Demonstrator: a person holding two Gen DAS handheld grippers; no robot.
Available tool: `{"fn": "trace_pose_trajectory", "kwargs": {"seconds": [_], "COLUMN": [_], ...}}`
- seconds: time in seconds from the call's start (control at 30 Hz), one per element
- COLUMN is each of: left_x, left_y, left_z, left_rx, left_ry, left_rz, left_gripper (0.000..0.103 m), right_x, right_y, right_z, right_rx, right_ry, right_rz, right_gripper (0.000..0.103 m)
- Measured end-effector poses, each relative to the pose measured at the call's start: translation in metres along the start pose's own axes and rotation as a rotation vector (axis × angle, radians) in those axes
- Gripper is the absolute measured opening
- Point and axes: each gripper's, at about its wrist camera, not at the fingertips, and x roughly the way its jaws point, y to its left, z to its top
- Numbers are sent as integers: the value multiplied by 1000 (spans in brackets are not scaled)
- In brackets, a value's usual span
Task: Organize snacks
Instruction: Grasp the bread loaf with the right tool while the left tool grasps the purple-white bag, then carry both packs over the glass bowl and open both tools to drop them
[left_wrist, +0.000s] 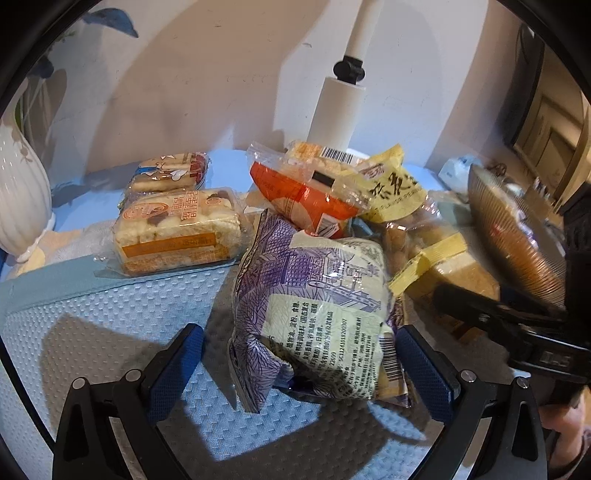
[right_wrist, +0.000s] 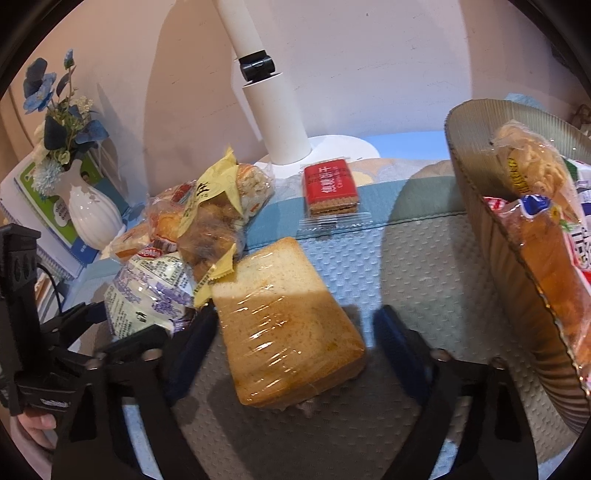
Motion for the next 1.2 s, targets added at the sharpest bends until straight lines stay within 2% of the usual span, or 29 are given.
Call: {"fn": "trace_pose_trajectory", "kwargs": {"seconds": [0.03, 0.07, 0.1, 0.13, 0.23, 0.4, 0.67, 0.87, 1.03, 1.2], "left_x": [-2, -5, -7, -9, -11, -23, -46, -66, -78, -86], "left_y": [2, 4, 5, 6, 3, 1, -6, -19, -17, -15], "left_z": [0, -1, -2, -3, -3, -10, -31, -53, -66, -66], "left_rx": [-8, -14, -17, -15, -5, 7, 2, 1, -56, -97], "left_ry": [-9, -21, -33, -38, -45, -77, -87, -89, -97, -107], "left_rz": [-18, -40, -78, -94, -92, -104, -107, -93, -133, -151], "left_gripper": [92, 74, 64, 63, 60, 53, 48, 47, 46, 45], "right_x": [0, -1, -1, -2, -3, -11, -38, -69, -91, -100], "right_y": [0, 1, 1, 1, -1, 2, 4, 0, -7, -9], "right_z": [0, 0, -1, -1, -2, -10, -33, -57, -68, -68], "right_rx": [-4, -10, -15, -17, -9, -21, -29, -26, -2, 6], "right_ry": [-1, -2, -2, -9, -12, -17, -55, -110, -184, -242], "right_rz": [5, 10, 11, 21, 78, 80, 113, 169, 236, 264], "right_gripper": [71, 69, 67, 64, 61, 60, 56, 54, 53, 53]}}
